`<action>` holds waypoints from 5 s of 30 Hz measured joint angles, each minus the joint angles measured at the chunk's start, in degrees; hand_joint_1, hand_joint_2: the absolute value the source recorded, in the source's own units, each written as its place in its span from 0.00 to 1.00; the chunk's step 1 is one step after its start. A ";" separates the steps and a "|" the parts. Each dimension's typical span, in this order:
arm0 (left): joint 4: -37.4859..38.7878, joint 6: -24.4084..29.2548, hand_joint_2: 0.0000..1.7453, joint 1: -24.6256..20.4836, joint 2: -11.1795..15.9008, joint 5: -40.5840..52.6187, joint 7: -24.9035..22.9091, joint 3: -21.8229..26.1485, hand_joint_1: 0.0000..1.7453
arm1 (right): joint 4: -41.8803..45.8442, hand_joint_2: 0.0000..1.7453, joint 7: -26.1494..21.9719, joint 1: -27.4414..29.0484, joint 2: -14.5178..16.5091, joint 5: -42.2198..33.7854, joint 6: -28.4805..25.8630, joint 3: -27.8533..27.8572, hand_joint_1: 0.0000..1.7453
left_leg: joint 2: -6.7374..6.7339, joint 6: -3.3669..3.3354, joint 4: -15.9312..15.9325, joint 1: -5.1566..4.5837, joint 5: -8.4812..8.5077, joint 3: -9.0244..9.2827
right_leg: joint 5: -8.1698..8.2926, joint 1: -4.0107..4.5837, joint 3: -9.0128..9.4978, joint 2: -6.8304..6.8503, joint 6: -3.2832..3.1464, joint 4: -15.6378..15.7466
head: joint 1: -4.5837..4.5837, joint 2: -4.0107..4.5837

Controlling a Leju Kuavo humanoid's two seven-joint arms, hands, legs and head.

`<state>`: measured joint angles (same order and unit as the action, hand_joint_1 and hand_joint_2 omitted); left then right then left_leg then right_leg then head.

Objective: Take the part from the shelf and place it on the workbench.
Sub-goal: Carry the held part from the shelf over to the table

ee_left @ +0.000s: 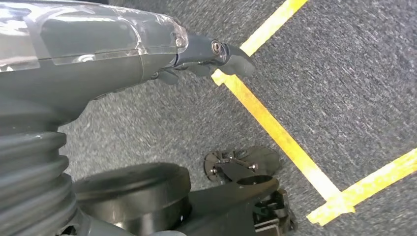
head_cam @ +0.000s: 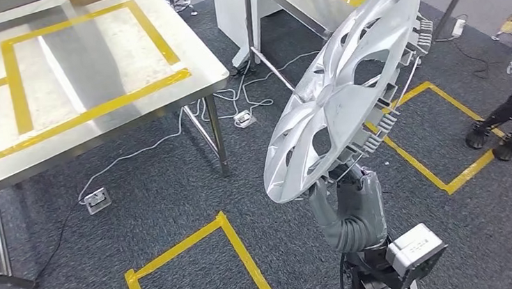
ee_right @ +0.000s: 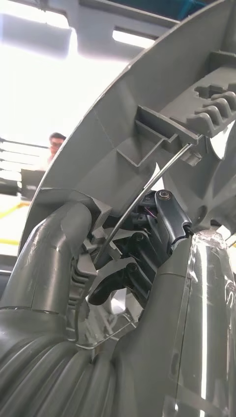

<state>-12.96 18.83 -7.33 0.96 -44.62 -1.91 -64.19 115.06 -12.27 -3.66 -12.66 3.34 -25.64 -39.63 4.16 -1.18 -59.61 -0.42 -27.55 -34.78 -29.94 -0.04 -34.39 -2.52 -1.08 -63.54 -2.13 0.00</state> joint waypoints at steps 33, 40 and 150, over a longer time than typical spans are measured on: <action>0.07 1.51 1.00 0.10 -1.98 -1.66 3.50 0.02 0.00 | 5.21 1.00 2.33 -5.27 -3.07 0.85 -2.09 1.46 1.00 | 0.75 0.28 -0.25 0.13 0.10 -0.38 | 1.17 0.17 1.89 -0.74 -0.61 3.65 | -0.17 0.00; 0.04 1.68 1.00 0.21 -2.01 -1.89 3.67 0.02 0.00 | 8.34 1.00 4.24 -5.41 -4.17 1.70 -3.05 2.92 1.00 | -4.13 2.45 -10.07 0.49 -5.68 -5.63 | 2.07 -0.38 3.36 3.05 -0.22 7.44 | 0.60 0.00; 0.51 0.10 1.00 0.42 -2.27 -1.85 -0.16 0.02 0.00 | 7.65 1.00 -0.06 -2.42 -4.46 -4.52 -2.01 3.02 1.00 | -4.52 -0.73 -0.41 0.20 -2.48 1.72 | -4.51 -0.92 -4.67 2.47 3.34 -9.72 | 1.23 0.00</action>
<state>-12.44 18.93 -6.91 -1.32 -46.47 -2.07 -64.17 122.72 -12.33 -6.08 -17.11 -1.18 -27.64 -36.61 -0.36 -1.92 -60.02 -0.22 -30.02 -33.06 -34.44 -0.95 -39.06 -0.05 2.26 -73.26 -0.90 0.00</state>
